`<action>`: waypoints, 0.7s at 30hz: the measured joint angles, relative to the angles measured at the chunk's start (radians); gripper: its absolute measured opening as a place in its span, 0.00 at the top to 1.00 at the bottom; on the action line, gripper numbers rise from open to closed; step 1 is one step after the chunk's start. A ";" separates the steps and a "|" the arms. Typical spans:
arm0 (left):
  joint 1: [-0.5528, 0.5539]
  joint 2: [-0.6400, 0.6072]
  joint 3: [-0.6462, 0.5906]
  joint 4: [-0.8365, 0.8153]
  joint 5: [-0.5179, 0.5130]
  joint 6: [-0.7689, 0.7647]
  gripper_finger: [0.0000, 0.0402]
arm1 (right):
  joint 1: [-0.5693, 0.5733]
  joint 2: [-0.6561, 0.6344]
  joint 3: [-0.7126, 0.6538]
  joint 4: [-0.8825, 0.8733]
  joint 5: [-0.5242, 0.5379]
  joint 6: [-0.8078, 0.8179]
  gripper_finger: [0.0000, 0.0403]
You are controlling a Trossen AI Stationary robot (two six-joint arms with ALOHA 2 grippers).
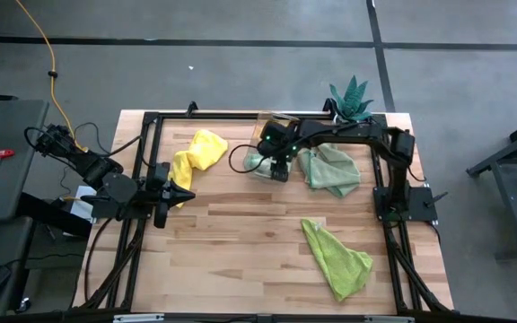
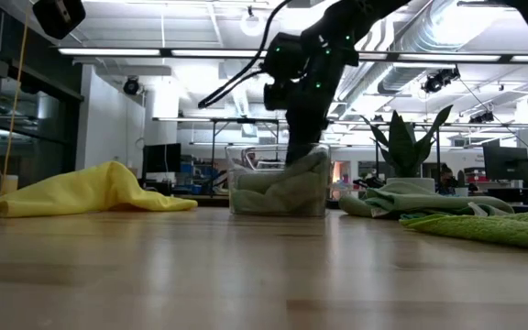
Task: Fold microfiber towels
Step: Put the folded blue towel into the transparent bin
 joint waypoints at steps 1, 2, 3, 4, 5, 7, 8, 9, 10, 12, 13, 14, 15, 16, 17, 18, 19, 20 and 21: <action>0.000 0.000 0.000 -0.002 0.000 0.000 1.00 | -0.002 -0.011 0.000 0.000 0.000 -0.017 0.53; 0.000 0.000 0.000 -0.002 0.000 0.000 1.00 | -0.006 -0.023 0.000 -0.001 0.002 -0.031 0.53; 0.000 0.000 0.000 -0.003 0.000 0.000 1.00 | -0.009 -0.033 0.000 0.002 0.010 -0.046 0.55; 0.000 0.000 0.000 -0.005 0.000 0.000 1.00 | -0.012 -0.045 0.000 0.007 0.024 -0.054 0.57; 0.000 0.000 0.000 -0.005 0.000 0.000 1.00 | -0.017 -0.054 0.000 0.004 0.045 -0.057 0.60; 0.000 0.000 0.000 -0.006 0.000 0.000 1.00 | -0.026 -0.061 0.001 0.001 0.091 -0.056 0.70; 0.000 0.000 0.000 -0.006 0.000 0.001 1.00 | -0.033 -0.061 0.001 -0.011 0.099 -0.056 0.75; 0.000 0.000 0.000 -0.006 0.000 0.000 1.00 | -0.039 -0.061 0.001 -0.026 0.099 -0.055 0.82; 0.000 0.000 0.000 -0.006 0.000 0.000 1.00 | -0.044 -0.060 0.001 -0.037 0.091 -0.049 0.90; 0.000 0.000 0.000 -0.006 0.000 0.001 1.00 | -0.050 -0.051 0.001 -0.048 0.077 -0.030 0.97; 0.000 0.000 0.000 -0.006 -0.001 0.001 1.00 | -0.051 -0.047 0.001 -0.067 0.072 -0.022 0.96; 0.000 0.000 0.000 -0.006 -0.005 0.001 1.00 | -0.051 -0.041 0.000 -0.085 0.071 -0.021 0.95; 0.000 0.001 0.000 -0.006 -0.013 0.000 1.00 | -0.050 -0.037 0.000 -0.087 0.067 -0.021 0.94; 0.000 0.002 0.000 -0.006 -0.020 0.001 1.00 | -0.050 -0.033 0.000 -0.098 0.055 -0.021 0.94; 0.000 0.002 0.000 -0.006 -0.024 0.001 1.00 | -0.050 -0.027 0.000 -0.117 0.047 -0.021 0.96; 0.000 0.003 0.000 -0.006 -0.026 0.001 1.00 | -0.051 -0.021 0.000 -0.123 0.035 -0.014 0.98; 0.000 0.004 0.000 -0.006 -0.027 0.001 1.00 | -0.051 -0.014 0.000 -0.128 0.021 -0.005 0.99; 0.000 0.004 0.000 -0.008 -0.027 0.001 1.00 | -0.050 -0.005 0.000 -0.133 0.012 0.011 0.99; 0.000 0.004 0.000 -0.008 -0.027 0.001 1.00 | -0.050 0.001 0.000 -0.133 0.004 0.026 0.99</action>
